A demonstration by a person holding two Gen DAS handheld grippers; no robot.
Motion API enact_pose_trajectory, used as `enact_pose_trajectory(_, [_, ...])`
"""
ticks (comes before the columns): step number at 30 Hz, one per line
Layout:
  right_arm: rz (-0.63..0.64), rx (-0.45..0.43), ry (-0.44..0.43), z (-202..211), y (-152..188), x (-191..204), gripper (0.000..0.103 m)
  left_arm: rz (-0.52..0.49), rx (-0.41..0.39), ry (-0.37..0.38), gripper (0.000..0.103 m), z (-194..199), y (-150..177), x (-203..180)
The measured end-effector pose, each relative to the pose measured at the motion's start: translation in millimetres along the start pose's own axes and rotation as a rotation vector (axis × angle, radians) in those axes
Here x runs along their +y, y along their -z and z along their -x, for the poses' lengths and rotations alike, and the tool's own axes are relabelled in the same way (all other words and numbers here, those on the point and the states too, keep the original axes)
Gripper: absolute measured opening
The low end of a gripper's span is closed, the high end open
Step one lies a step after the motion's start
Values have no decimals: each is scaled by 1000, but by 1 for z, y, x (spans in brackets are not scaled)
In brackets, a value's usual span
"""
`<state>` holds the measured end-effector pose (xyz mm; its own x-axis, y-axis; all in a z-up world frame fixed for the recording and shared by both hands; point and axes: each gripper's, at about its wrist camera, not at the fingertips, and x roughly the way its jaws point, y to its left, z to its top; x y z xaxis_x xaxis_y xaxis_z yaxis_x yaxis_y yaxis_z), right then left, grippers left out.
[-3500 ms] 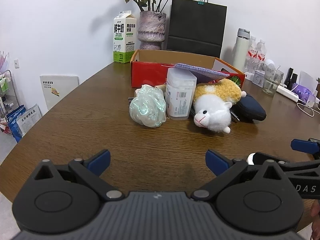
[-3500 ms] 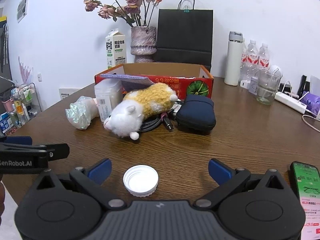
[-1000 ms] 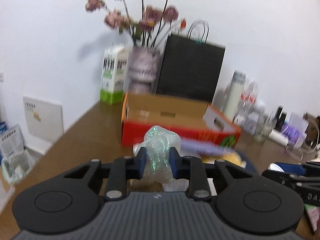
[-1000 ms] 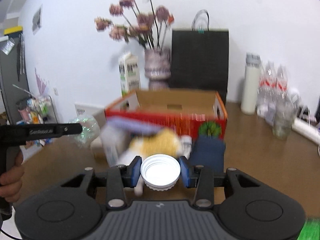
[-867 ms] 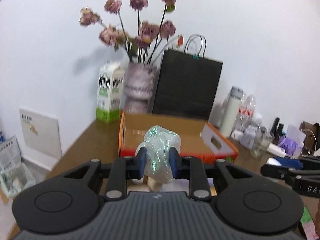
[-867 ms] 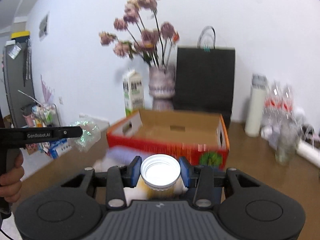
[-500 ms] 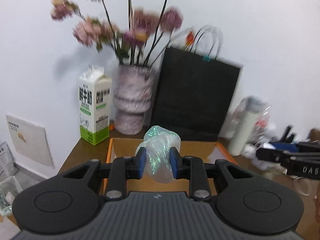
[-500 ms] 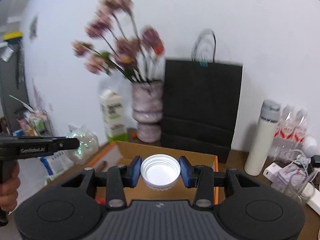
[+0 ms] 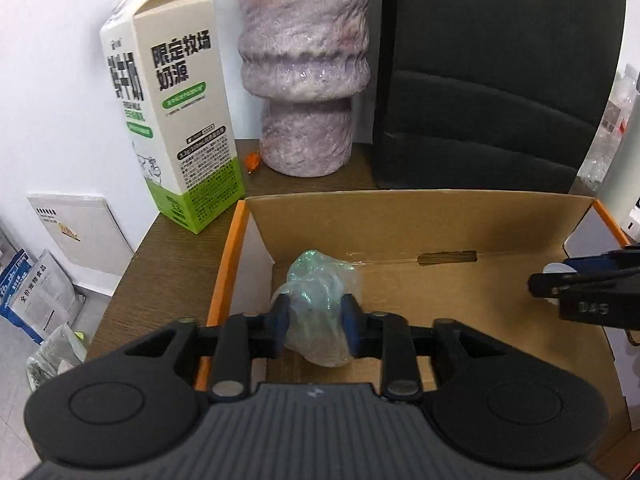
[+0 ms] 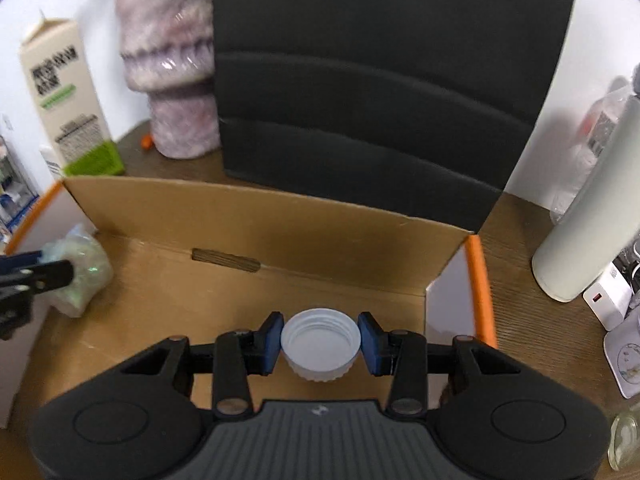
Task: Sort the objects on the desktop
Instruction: 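Carry cap and bag into the cardboard box and open both tools, then withdraw both tools from the box back to the table items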
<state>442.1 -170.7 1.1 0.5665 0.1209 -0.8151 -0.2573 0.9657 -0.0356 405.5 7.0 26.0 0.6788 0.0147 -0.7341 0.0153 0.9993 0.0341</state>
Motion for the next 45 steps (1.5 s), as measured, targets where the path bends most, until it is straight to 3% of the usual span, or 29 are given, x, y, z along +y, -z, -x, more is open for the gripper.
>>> enact_pose_trajectory(1, [-6,13,-2,-2,0,0,41,-2,4,-13,50,1,-1,0])
enact_pose_trajectory(3, [-28,27,-8,-4,3,-1,54,-20,-14,-24,54,5,-3,-3])
enact_pose_trajectory(5, [-41,7,-22,4,4,-3,59,-28,-22,-25,62,10,-3,-3])
enact_pose_trajectory(7, [-71,-23,-34,24,7,-6,61,1,-28,-6,72,21,0,0])
enact_pose_trajectory(10, [-116,-107,-59,67,18,-12,77,10,-74,4,78,44,5,0])
enact_pose_trajectory(15, [-77,-232,-76,145,59,-5,81,-24,-163,26,90,98,24,-7])
enact_pose_trajectory(18, [-91,-260,-122,178,83,-6,84,-11,-226,48,98,140,36,2])
enact_pose_trajectory(21, [-81,-257,-136,201,107,-1,84,14,-276,57,99,177,51,14])
enact_pose_trajectory(28, [-84,-250,-176,229,161,19,87,27,-303,51,102,232,98,27])
enact_pose_trajectory(45, [46,-368,-180,283,253,66,92,19,-359,81,103,290,208,31])
